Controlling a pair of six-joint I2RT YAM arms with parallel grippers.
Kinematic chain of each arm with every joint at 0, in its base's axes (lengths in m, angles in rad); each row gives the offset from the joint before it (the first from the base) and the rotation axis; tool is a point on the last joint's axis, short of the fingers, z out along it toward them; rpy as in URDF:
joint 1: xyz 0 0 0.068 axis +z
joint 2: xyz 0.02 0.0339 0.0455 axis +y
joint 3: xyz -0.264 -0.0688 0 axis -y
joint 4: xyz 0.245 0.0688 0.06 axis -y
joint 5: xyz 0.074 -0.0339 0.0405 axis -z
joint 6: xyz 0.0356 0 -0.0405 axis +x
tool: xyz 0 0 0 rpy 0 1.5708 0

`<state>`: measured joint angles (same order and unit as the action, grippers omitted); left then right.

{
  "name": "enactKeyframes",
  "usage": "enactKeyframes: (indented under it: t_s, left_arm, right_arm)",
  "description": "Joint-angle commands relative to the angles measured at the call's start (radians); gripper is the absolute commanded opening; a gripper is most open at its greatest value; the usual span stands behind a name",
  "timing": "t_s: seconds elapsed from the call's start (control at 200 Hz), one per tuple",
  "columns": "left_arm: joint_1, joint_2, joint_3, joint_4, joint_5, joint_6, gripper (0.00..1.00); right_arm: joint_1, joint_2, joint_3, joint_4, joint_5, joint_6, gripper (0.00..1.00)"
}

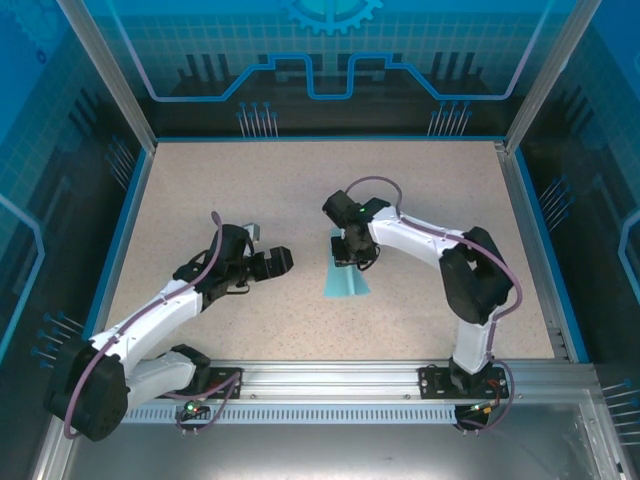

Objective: Fold a paper plane with a square sheet of paper (pick it up from the middle)
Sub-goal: Fold the square sheet of paper in half at the center of the table.

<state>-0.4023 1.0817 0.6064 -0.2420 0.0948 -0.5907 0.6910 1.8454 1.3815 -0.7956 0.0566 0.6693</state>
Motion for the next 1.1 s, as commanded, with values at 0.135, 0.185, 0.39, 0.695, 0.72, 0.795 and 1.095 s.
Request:
enactKeyframes:
  t_s: [0.135,0.185,0.39,0.695,0.72,0.795,1.095]
  left_arm:
    - [-0.003,-0.005,0.050,-0.017,0.021,0.022,0.98]
    - [-0.003,-0.002,0.049,0.002,0.038,0.009,0.98]
    - [-0.009,0.050,0.066,0.056,0.132,-0.017,0.98]
    - [-0.072,0.139,0.101,0.102,0.146,-0.037,0.99]
    - [-0.076,0.147,0.103,0.104,0.145,-0.041,0.98]
    - [-0.085,0.172,0.115,0.108,0.148,-0.053,0.98]
    - [-0.149,0.285,0.191,0.113,0.154,-0.070,0.99]
  right_arm:
    - [-0.107,-0.160,-0.158,0.347,-0.478,0.095,0.31]
    - [-0.134,-0.174,-0.208,0.433,-0.539,0.140,0.32]
    - [-0.250,-0.125,-0.381,0.578,-0.641,0.175,0.35]
    - [-0.291,-0.162,-0.431,0.397,-0.465,0.039,0.53]
    - [-0.291,-0.173,-0.431,0.380,-0.446,0.031,0.53]
    - [-0.297,-0.194,-0.434,0.342,-0.406,0.016,0.53]
    - [-0.315,-0.198,-0.457,0.288,-0.325,0.005,0.55]
